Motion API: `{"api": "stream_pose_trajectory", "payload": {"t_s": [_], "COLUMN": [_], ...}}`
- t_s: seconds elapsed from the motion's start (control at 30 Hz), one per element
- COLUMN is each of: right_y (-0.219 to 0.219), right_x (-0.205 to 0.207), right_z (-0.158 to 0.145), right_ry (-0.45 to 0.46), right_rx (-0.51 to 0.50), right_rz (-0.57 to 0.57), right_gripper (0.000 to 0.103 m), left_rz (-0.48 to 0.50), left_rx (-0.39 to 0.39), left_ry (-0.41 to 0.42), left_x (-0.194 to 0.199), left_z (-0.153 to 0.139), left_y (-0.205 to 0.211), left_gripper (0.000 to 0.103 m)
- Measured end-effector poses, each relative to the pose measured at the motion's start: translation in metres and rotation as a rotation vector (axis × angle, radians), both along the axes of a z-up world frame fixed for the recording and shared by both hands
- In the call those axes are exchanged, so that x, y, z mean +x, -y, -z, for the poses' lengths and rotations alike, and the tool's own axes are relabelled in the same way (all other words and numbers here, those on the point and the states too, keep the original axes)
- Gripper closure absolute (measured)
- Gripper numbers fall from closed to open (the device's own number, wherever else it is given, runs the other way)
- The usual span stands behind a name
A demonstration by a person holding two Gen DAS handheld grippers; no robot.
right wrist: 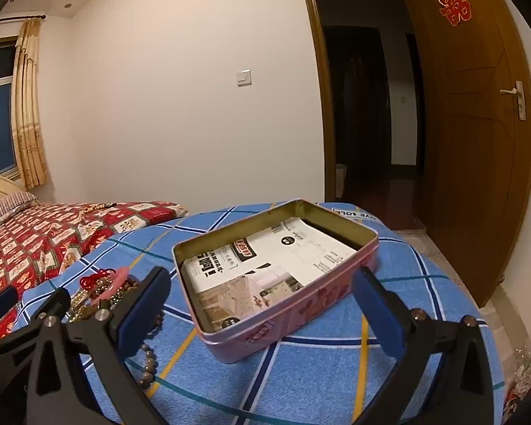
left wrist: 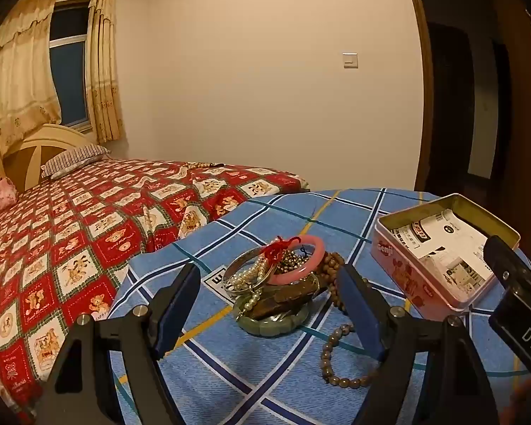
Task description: Organize jewelry
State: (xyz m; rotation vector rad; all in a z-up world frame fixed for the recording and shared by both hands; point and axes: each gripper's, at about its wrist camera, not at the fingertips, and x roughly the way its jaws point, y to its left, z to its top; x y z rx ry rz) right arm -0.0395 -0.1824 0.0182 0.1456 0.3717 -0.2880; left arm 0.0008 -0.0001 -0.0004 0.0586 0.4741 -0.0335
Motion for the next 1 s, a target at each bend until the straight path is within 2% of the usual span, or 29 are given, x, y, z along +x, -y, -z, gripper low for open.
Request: {"api": "stream_pose_trajectory", "payload": {"t_s": [0.23, 1.0], "right_y": [0.0, 0.0006], "right_x": [-0.0006, -0.0003], "right_z": [-0.0003, 0.0005], "right_ry": [-0.007, -0.009], "right_rx": [-0.013, -0.002], "right_rz": [0.002, 0.002], "right_gripper": [0.0, 0.0], "left_rz": [0.016, 0.005], "left_rx": [0.024, 0.009], "left_ry": [0.012, 0.011], "left_x": [-0.0045, -0.002], "left_z": [0.0033, 0.0003], "left_y": [0.0041, 0.0018], "left_gripper": [0.024, 0.024]}}
